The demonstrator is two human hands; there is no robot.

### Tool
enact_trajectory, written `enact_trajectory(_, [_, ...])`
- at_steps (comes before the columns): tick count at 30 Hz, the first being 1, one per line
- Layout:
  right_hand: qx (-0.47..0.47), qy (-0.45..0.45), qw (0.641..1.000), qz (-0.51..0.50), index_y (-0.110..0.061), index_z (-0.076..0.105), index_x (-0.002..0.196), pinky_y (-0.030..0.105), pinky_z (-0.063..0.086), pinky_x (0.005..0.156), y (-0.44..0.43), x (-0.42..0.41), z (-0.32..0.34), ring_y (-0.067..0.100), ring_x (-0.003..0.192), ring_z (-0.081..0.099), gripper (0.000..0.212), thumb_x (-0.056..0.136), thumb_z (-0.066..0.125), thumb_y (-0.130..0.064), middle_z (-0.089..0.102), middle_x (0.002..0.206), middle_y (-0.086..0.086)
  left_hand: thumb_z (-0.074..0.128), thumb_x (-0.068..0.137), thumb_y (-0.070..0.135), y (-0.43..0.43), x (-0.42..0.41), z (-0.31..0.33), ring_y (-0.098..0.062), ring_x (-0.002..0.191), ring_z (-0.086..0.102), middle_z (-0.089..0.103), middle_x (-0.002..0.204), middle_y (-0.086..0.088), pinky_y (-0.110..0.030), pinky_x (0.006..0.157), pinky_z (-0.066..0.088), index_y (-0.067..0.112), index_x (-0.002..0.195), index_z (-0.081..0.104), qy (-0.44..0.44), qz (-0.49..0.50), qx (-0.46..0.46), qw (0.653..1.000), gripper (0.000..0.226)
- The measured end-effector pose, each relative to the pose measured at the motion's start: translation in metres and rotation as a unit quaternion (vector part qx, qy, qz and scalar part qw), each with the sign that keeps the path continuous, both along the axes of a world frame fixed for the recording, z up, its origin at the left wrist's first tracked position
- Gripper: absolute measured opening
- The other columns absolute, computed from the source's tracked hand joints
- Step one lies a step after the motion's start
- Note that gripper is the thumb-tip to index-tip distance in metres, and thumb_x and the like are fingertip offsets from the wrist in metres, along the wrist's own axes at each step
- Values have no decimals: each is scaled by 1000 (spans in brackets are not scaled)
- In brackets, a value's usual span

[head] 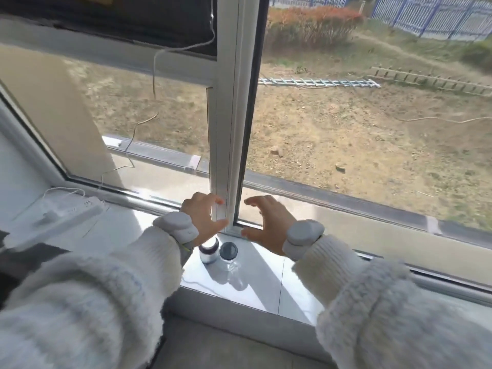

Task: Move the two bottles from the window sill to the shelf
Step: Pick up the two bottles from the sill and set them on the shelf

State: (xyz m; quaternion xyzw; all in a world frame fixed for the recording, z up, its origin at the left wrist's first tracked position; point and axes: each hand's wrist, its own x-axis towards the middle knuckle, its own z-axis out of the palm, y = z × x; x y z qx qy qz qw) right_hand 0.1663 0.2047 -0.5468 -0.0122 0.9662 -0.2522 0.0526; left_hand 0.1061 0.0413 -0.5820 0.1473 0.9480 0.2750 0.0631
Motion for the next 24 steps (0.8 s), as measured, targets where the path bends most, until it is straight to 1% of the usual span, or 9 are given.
enact_trajectory(3, [23,-51,998,12,-19,37,131,37,36,100,-9,-16,-63,25,121,40,60,79,64,-32,40,136,7,66,75,35,-3,-8,-60,-23,120,46,50,132,-5,-31,100,34,26,121,52,-51,-19,-45,997,49])
enact_trajectory(6, [31,-76,997,10,-18,39,130,33,35,99,-22,-27,-106,24,122,41,58,79,63,-30,41,137,7,55,71,48,-4,-11,-97,-14,126,42,47,137,1,-23,102,26,26,128,49,-55,-42,-72,995,61])
enact_trajectory(9, [45,-106,993,2,-18,43,127,33,39,94,-28,-35,-135,26,118,45,57,76,65,-29,44,133,8,61,76,36,-1,-14,-116,-22,127,41,39,142,-1,-31,105,34,31,130,46,-66,-48,-105,991,56])
enact_trajectory(11, [51,-142,988,-11,-22,36,132,34,38,96,-31,-39,-154,27,122,40,64,75,65,-31,39,137,9,62,78,28,-1,-18,-129,-28,127,38,34,145,-2,-36,105,37,32,132,43,-88,-52,-116,988,57])
enact_trajectory(13, [47,-176,983,-6,-22,28,135,35,36,99,-34,-44,-173,28,124,37,73,75,67,-33,35,139,9,60,80,25,-2,-23,-143,-29,130,34,28,149,-2,-37,107,34,31,136,38,-104,-61,-121,985,60])
enact_trajectory(17, [4,-197,980,-5,-17,21,139,21,25,92,-41,-51,-193,25,128,34,77,78,67,-26,32,143,9,55,84,19,-3,-29,-162,-29,132,36,24,152,-3,-34,108,33,28,141,28,-137,-57,-104,983,64])
enact_trajectory(19, [4,-209,978,-11,-17,20,139,24,27,95,-41,-52,-197,25,126,37,74,80,64,-22,35,141,9,54,85,15,0,-30,-163,-27,127,43,29,148,-5,-32,104,37,24,139,32,-150,-58,-83,984,60])
enact_trajectory(21, [19,-209,978,-7,-19,23,137,30,35,97,-42,-54,-197,26,121,43,70,81,63,-23,39,138,9,53,85,13,-2,-31,-160,-27,120,48,35,142,-7,-32,99,39,19,135,37,-151,-54,-81,984,53])
enact_trajectory(24, [23,-198,980,7,-20,28,134,29,36,95,-42,-55,-181,25,117,45,67,79,65,-23,42,134,8,54,86,14,-4,-32,-144,-28,115,50,39,136,-10,-33,97,42,16,130,41,-140,-51,-85,985,46])
